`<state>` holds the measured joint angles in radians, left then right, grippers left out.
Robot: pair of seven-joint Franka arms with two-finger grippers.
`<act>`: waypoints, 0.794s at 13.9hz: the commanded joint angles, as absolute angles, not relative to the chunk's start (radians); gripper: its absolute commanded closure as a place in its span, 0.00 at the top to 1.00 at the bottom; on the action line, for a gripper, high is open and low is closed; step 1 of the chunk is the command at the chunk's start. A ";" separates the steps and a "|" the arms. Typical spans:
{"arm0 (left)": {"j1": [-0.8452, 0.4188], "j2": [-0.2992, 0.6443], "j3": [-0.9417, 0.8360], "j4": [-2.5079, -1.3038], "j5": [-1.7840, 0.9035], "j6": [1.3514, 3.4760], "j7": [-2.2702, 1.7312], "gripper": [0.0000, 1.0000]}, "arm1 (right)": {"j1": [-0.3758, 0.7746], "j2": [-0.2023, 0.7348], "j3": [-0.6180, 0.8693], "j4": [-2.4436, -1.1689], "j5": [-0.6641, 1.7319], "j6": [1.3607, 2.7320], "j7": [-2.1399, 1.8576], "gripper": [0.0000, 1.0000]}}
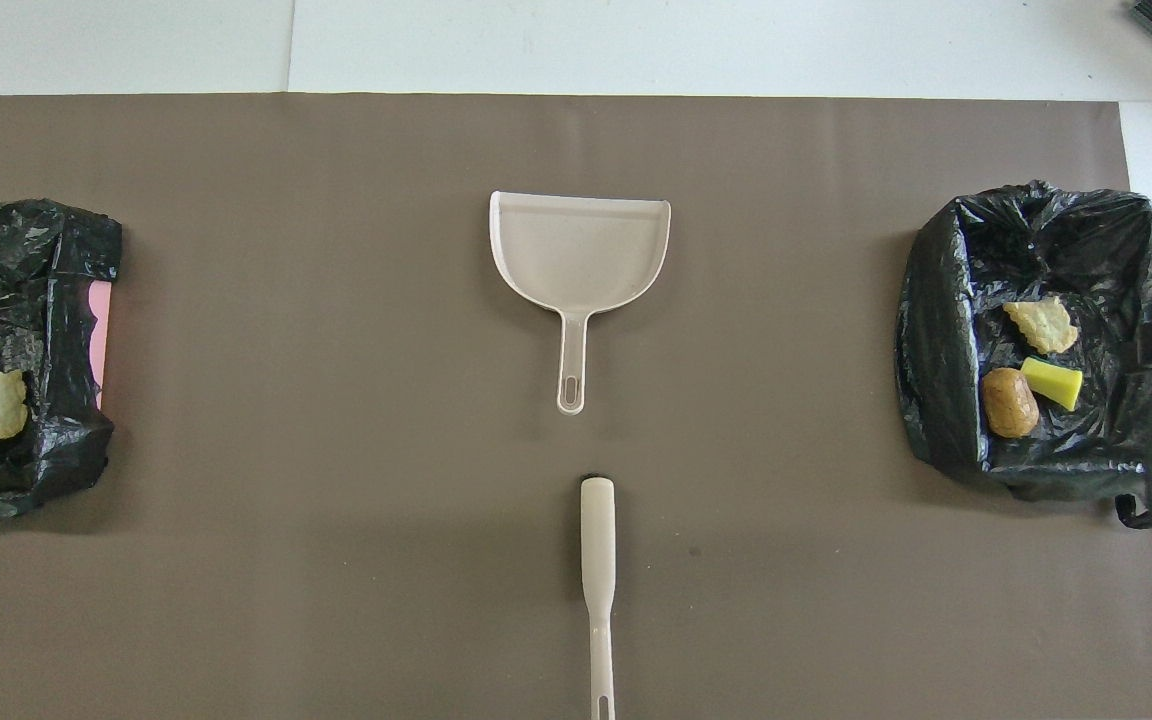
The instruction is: Sweep and dump trash in bin
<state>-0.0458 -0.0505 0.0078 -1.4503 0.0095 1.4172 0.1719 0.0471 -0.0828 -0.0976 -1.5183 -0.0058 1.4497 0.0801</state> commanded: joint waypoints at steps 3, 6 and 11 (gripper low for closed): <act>-0.041 -0.052 -0.002 -1.448 -0.009 1.405 0.114 1.00 | 0.043 -0.095 -0.094 -1.529 -0.003 1.463 0.063 1.00; -0.040 -0.052 0.005 -1.440 -0.009 1.390 0.114 1.00 | 0.043 -0.095 -0.094 -1.529 -0.003 1.463 0.063 1.00; -0.041 -0.064 0.003 -1.440 -0.009 1.393 0.115 1.00 | 0.043 -0.095 -0.094 -1.529 -0.003 1.463 0.063 1.00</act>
<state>-0.0458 -0.0519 0.0042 -1.4498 0.0083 1.4072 0.1235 0.0471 -0.0828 -0.0976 -1.5183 -0.0058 1.4497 0.0801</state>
